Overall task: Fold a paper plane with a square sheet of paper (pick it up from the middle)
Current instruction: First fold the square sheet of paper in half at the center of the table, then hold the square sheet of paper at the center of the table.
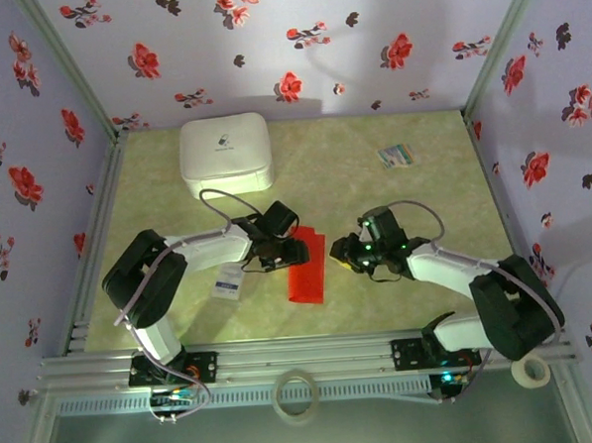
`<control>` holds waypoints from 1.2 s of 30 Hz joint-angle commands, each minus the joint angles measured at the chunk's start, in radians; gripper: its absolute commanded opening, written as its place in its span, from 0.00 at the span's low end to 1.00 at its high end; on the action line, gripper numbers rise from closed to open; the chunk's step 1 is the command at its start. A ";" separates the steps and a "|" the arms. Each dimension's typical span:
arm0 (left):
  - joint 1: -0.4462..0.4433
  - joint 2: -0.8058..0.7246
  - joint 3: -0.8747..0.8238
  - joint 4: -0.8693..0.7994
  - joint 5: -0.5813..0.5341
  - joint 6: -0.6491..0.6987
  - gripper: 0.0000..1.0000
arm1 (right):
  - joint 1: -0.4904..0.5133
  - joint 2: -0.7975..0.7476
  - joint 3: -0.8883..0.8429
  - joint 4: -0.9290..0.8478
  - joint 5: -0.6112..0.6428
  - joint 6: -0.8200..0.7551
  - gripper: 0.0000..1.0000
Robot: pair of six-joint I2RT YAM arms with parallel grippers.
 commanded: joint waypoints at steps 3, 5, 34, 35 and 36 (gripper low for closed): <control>0.006 0.034 0.004 0.015 0.057 0.067 0.61 | 0.057 0.056 0.058 0.047 0.032 0.021 0.26; 0.006 0.043 0.011 0.011 0.086 0.097 0.61 | 0.064 0.069 0.062 0.046 0.038 0.023 0.25; 0.006 0.020 0.024 -0.003 0.064 0.104 0.64 | 0.084 0.295 0.117 -0.123 0.046 -0.172 0.03; 0.005 0.008 0.022 0.002 0.065 0.101 0.64 | 0.078 0.296 0.120 -0.145 0.045 -0.198 0.03; 0.006 -0.008 0.020 0.006 0.065 0.096 0.65 | 0.071 0.294 0.126 -0.176 0.045 -0.225 0.03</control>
